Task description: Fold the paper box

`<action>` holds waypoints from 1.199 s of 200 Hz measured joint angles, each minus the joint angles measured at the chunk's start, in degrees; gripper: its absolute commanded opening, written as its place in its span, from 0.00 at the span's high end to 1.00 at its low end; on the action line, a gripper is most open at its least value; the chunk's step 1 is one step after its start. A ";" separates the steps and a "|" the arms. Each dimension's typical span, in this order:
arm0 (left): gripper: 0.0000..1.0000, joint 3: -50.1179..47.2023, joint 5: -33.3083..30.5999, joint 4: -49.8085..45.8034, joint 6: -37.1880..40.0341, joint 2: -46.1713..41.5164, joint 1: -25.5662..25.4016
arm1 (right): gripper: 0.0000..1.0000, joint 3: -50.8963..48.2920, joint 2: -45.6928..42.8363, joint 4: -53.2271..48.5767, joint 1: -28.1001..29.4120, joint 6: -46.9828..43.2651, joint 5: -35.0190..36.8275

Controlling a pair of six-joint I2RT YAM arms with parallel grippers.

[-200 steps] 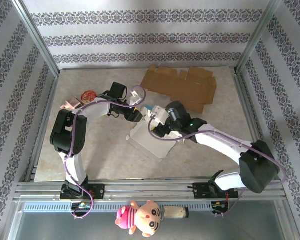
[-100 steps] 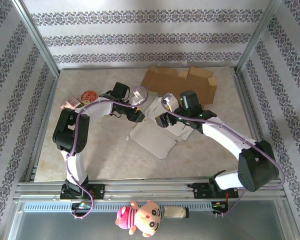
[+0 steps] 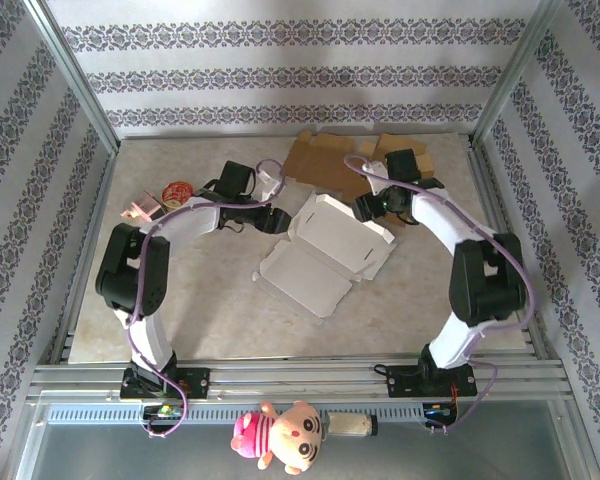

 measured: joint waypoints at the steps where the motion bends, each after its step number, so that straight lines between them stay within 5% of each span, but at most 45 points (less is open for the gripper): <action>1: 0.39 -0.02 -0.04 0.00 -0.04 -0.09 0.00 | 0.47 0.11 0.28 -0.17 0.02 -0.28 0.07; 42: 0.38 -2.75 -1.07 0.85 -2.05 -3.30 0.00 | 0.60 2.34 4.26 -2.89 0.70 -3.50 1.20; 169: 0.37 -3.34 -1.99 0.79 -2.01 -3.32 0.00 | 0.58 4.15 8.79 -6.05 3.39 -8.66 6.54; 180: 0.37 -3.34 -2.08 0.76 -2.01 -3.32 0.00 | 0.54 4.24 8.79 -6.32 3.39 -8.92 7.21; 193: 0.37 -3.34 -2.10 0.76 -1.99 -3.32 0.00 | 0.29 4.28 8.79 -6.43 3.39 -9.68 8.15; 205: 0.37 -3.34 -2.10 0.74 -1.99 -3.32 0.00 | 0.23 4.28 8.81 -6.64 3.39 -9.90 9.27; 240: 0.37 -3.34 -2.08 0.70 -1.97 -3.32 0.00 | 0.43 4.28 8.79 -7.23 3.37 -9.66 10.62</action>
